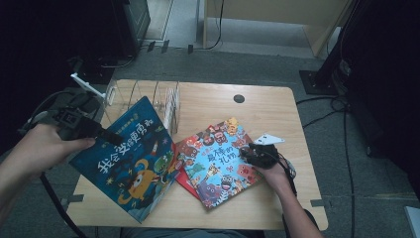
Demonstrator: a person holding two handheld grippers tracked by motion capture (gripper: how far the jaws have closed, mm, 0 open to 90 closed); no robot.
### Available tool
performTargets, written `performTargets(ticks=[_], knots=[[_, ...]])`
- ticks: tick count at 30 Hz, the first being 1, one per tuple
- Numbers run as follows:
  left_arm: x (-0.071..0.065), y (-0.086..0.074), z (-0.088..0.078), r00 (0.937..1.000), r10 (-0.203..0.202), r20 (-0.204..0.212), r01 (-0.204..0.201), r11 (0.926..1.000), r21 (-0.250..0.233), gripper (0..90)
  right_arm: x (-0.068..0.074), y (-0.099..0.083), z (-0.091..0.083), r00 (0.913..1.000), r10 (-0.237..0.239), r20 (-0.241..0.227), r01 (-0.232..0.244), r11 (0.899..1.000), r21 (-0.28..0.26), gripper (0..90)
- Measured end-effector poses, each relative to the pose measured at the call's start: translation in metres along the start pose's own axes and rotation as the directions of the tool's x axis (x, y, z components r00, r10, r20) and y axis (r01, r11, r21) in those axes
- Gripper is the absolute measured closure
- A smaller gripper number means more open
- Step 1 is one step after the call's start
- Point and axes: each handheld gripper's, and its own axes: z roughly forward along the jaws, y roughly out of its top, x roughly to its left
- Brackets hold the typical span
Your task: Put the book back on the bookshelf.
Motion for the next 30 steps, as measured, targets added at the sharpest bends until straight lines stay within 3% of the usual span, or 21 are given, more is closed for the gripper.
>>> performTargets(ticks=[9,16,21,30], knots=[[0.021,-0.018,-0.012,0.9982,-0.060,0.001,0.060,0.9979,-0.023,83.7,0.001,0.001,0.004,1.0000,-0.005,-0.006,0.005,1.000,0.009,54.0],[0.038,-0.024,-0.019,0.9930,-0.117,0.016,0.118,0.9917,-0.052,83.6,0.001,0.001,0.004,1.0000,-0.007,-0.007,0.007,1.000,0.010,54.4],[0.057,-0.027,-0.024,0.9838,-0.177,0.030,0.178,0.9808,-0.079,83.7,0.001,0.001,0.004,0.9999,-0.012,-0.007,0.012,1.000,0.010,54.8],[0.085,-0.028,-0.036,0.9660,-0.258,0.013,0.257,0.9562,-0.140,83.4,0.001,0.001,0.004,0.9999,-0.014,-0.006,0.014,1.000,0.008,55.0]])
